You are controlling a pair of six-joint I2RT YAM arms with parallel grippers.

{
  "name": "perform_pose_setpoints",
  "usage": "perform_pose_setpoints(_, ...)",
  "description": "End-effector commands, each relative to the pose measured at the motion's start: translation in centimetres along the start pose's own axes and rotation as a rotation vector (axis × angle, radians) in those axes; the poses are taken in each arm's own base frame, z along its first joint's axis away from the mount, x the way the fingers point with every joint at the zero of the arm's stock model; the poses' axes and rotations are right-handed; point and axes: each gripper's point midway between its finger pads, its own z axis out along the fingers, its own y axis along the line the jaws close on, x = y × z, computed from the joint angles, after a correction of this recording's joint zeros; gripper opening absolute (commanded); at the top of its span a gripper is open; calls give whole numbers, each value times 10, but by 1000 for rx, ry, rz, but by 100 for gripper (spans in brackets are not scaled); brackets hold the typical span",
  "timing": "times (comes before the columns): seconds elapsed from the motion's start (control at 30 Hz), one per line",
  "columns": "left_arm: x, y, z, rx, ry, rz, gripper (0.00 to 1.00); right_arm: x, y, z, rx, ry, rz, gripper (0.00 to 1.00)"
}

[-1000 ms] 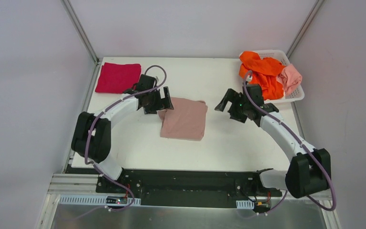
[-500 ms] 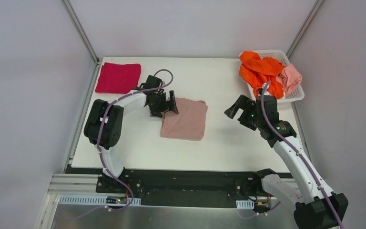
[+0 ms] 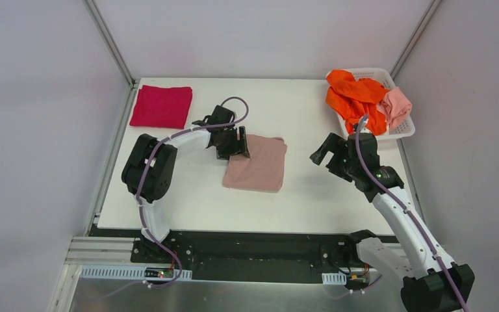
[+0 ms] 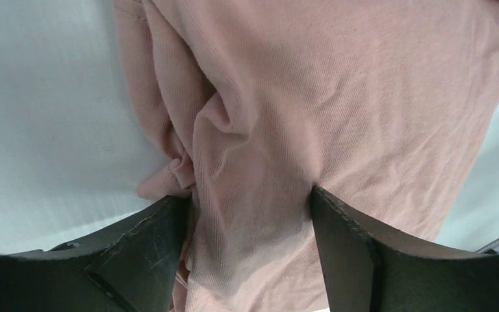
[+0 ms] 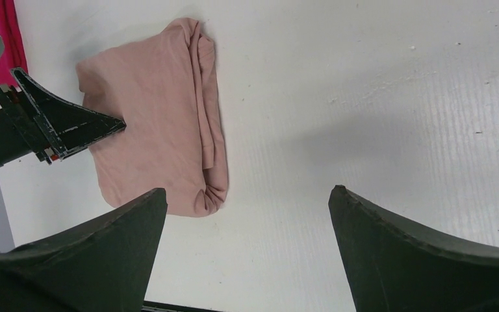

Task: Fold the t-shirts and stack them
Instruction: Put the neatly folded tshirt into the corner of the board with the left arm

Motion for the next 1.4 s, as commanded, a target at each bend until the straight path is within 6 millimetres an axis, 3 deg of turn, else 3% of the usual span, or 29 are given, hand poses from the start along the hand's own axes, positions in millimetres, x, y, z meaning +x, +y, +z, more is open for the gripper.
perform_pose_setpoints(0.0,42,20,30,-109,115,-24,65,-6,-9,-5,35,-45,-16,100)
perform_pose_setpoints(0.27,62,23,51,-293,132,42,43,-9,-21,-6,89,-78,-21,100)
perform_pose_setpoints(0.33,64,25,53,-345,125,75,33,-10,-23,-6,100,-90,-24,100)
perform_pose_setpoints(0.43,63,29,54,-410,121,109,0,-12,-27,-8,115,-109,-24,100)
perform_pose_setpoints(0.47,59,30,54,-426,109,123,0,-13,-29,-8,121,-114,-25,100)
perform_pose_setpoints(0.53,46,32,44,-469,74,165,0,-14,-31,-9,129,-122,-29,100)
perform_pose_setpoints(0.73,-37,40,-34,-711,-205,359,0,-15,-35,-8,145,-130,-54,100)
perform_pose_setpoints(0.9,-89,52,-86,-841,-329,423,0,-16,-34,-8,137,-147,-46,100)
perform_pose_setpoints(1.0,-118,65,-99,-877,-344,457,0,-17,-32,-6,110,-165,-43,100)
perform_pose_setpoints(1.23,-186,120,-128,-971,-381,458,0,-22,-33,-8,107,-208,-44,100)
perform_pose_setpoints(1.37,-223,139,-148,-997,-427,450,0,-22,-29,-2,81,-213,-45,100)
